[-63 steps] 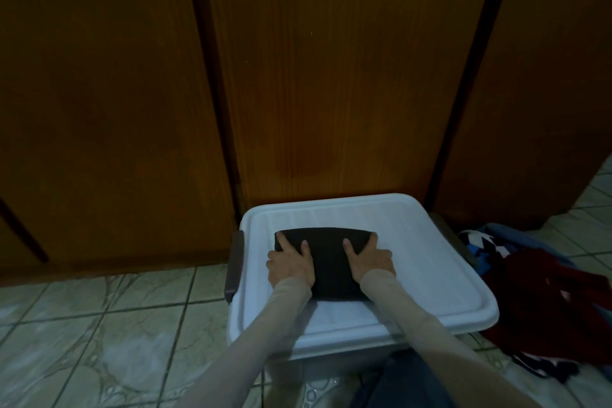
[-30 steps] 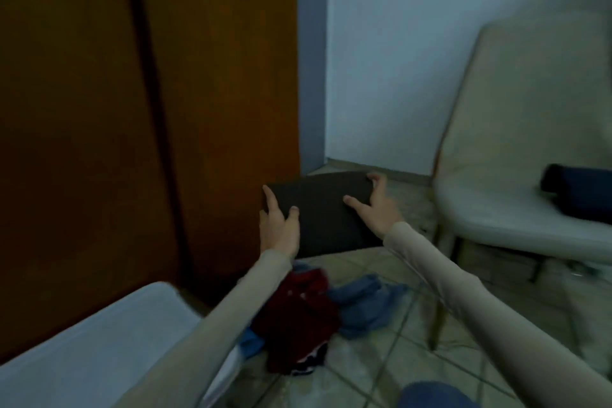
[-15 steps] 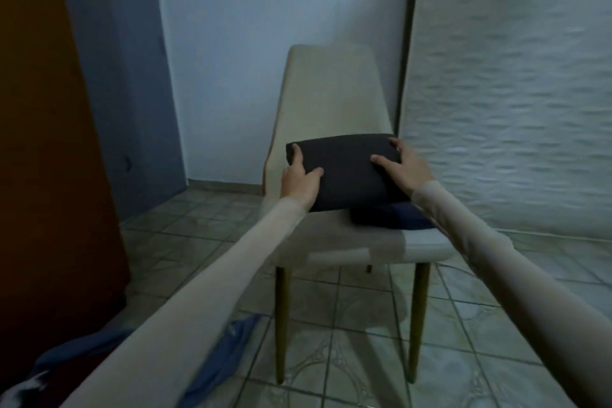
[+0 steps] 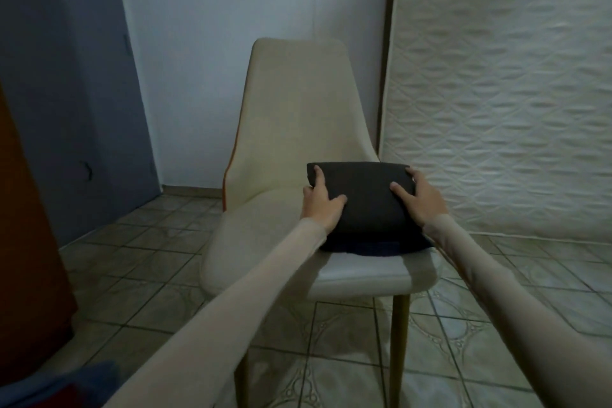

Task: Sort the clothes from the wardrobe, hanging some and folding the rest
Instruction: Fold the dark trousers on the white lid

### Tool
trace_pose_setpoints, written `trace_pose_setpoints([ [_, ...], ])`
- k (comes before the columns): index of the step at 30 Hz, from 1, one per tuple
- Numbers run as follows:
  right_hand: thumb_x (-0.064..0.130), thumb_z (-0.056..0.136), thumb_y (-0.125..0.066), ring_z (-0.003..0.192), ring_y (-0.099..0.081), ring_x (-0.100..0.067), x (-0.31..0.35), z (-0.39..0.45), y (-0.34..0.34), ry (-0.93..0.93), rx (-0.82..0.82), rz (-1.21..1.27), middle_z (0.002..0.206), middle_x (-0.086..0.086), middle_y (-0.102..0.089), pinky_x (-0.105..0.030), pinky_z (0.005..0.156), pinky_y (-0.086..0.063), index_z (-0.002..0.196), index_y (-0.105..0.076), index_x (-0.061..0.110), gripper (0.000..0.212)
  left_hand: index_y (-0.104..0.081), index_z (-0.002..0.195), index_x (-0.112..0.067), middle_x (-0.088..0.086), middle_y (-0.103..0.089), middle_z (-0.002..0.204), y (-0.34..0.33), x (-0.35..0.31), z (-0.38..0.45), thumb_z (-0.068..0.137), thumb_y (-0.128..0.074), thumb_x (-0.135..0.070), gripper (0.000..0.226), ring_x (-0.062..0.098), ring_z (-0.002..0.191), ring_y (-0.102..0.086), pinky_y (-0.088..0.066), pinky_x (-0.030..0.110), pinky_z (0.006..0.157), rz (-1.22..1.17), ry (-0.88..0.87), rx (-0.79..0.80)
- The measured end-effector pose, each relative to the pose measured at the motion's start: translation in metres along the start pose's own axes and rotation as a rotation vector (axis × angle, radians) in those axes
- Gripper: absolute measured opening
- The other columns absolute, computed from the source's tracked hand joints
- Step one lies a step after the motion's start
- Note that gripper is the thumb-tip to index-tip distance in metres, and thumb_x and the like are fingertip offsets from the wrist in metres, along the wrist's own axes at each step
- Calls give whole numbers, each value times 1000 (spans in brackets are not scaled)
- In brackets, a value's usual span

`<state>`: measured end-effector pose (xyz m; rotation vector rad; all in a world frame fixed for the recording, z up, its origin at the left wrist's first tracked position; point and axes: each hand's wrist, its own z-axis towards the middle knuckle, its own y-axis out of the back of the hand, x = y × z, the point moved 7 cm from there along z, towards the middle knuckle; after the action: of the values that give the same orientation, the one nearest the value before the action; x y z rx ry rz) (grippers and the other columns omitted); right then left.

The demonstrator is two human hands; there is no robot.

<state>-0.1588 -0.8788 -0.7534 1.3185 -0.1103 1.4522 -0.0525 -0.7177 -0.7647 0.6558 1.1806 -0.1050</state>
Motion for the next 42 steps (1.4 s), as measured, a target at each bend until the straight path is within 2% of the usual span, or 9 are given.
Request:
trace_pose_setpoints([
  [5, 33, 96, -48, 124, -45, -34, -17, 14, -14, 7, 8, -94, 138, -19, -45, -36, 101, -33, 142, -34, 8, 54, 4, 150, -26, 16, -18, 146, -13, 7, 7, 96, -47, -30, 74, 33, 133, -30, -26, 40, 112, 126, 2, -35],
  [8, 38, 96, -44, 122, -45, -36, -24, 23, -19, -30, 9, -203, 135, -21, -46, -39, 100, -34, 139, -38, 10, 52, -4, 151, -22, 17, -8, 151, -13, 3, 11, 97, -39, -37, 66, 33, 139, -11, -20, 44, 113, 454, -28, -105],
  [11, 38, 97, -40, 126, -39, -33, -14, 32, -21, 26, -27, -395, 139, -16, -40, -42, 103, -31, 137, -42, 14, 46, -9, 151, -20, 16, 13, 156, -15, -6, 22, 100, -27, -38, 57, 30, 144, 9, 0, 54, 113, 782, -84, -141],
  [14, 37, 100, -32, 136, -30, -25, 5, 39, -37, 204, 39, -511, 151, -5, -29, -41, 111, -18, 141, -38, 17, 46, -11, 151, -18, 12, 4, 158, -32, -14, 34, 102, -17, -33, 51, 24, 145, 8, 12, 57, 110, 986, -204, -59],
  [19, 37, 102, -23, 143, -20, -17, -8, 45, -69, 252, 266, -579, 155, -4, -22, -38, 117, -14, 147, -24, 14, 51, -15, 150, -15, 12, -7, 158, -42, 6, 49, 102, -17, -33, 51, 23, 146, -1, 6, 46, 116, 901, -171, 55],
  [24, 34, 103, -19, 142, -20, -16, -9, 39, -72, 249, 272, -667, 155, -4, -22, -38, 116, -12, 147, -22, 13, 50, -18, 150, -16, 12, -14, 156, -44, 13, 54, 102, -18, -34, 51, 24, 145, -9, 0, 43, 117, 883, -163, 89],
  [32, 33, 103, -19, 144, -11, -13, 5, 23, -62, 205, 195, -678, 157, 0, -16, -41, 117, -4, 149, -18, 16, 49, -9, 151, -19, 8, 3, 159, -25, 16, 39, 103, -25, -33, 52, 19, 146, 6, 2, 39, 116, 647, -210, 253],
  [37, 29, 102, -30, 143, -18, -14, 45, -8, -73, 311, 154, -462, 155, 1, -22, -43, 116, 0, 146, -28, 18, 46, -26, 147, -13, 5, -13, 158, 30, 28, 11, 102, -32, -21, 46, 15, 145, -8, -7, 38, 118, 456, -288, 130],
  [42, 20, 99, -40, 140, -25, -17, 113, -43, -124, 527, 231, -319, 154, 1, -25, -35, 116, -3, 140, -38, 15, 42, -43, 138, -6, 10, -37, 146, 116, 65, -22, 95, -47, -5, 43, 22, 136, -32, -23, 20, 105, 319, -226, -54],
])
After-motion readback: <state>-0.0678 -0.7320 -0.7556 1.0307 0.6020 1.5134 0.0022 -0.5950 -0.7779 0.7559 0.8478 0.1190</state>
